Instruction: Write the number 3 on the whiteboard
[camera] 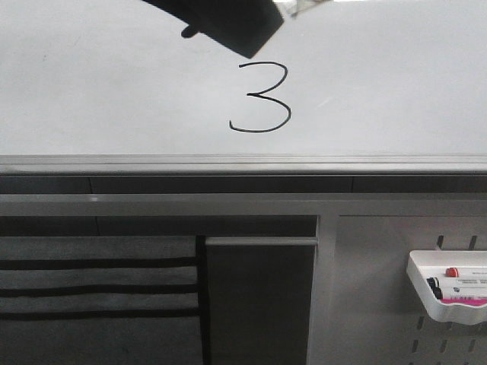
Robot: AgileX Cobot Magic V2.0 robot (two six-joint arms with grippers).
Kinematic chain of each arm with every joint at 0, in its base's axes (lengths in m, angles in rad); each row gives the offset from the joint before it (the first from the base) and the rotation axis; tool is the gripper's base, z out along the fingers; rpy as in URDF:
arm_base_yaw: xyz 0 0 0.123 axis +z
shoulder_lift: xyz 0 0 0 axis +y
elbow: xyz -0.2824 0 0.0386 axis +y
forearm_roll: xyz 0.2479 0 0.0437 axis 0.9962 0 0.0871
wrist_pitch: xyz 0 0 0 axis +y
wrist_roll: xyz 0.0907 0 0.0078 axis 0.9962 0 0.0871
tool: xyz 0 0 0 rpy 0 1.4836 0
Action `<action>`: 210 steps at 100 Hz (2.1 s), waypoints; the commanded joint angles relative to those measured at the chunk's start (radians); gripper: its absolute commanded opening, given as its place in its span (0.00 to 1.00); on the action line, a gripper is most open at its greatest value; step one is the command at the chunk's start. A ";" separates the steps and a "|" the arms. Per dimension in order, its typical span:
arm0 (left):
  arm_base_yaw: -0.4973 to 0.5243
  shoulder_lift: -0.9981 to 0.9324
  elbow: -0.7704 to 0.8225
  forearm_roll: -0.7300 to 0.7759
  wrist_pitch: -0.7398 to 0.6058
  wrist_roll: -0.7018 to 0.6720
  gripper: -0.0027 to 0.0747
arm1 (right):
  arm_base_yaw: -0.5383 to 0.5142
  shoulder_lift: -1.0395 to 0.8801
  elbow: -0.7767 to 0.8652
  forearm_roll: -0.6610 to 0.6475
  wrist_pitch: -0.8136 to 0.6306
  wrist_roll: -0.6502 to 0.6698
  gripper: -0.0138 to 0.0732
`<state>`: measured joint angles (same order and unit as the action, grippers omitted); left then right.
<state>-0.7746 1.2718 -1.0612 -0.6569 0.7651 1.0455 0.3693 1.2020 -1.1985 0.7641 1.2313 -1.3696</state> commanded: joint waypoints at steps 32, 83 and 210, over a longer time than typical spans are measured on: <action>-0.006 -0.021 -0.033 -0.043 -0.041 0.000 0.11 | -0.002 -0.020 -0.022 0.065 0.009 -0.012 0.30; 0.092 -0.021 -0.033 0.041 -0.125 -0.110 0.04 | -0.125 -0.171 -0.077 -0.172 -0.235 0.408 0.60; 0.525 0.171 0.175 -0.106 -0.651 -0.342 0.06 | -0.244 -0.284 0.130 -0.253 -0.395 0.595 0.59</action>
<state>-0.2432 1.4588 -0.8610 -0.7449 0.1369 0.7133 0.1308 0.9220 -1.0455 0.4785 0.8969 -0.7758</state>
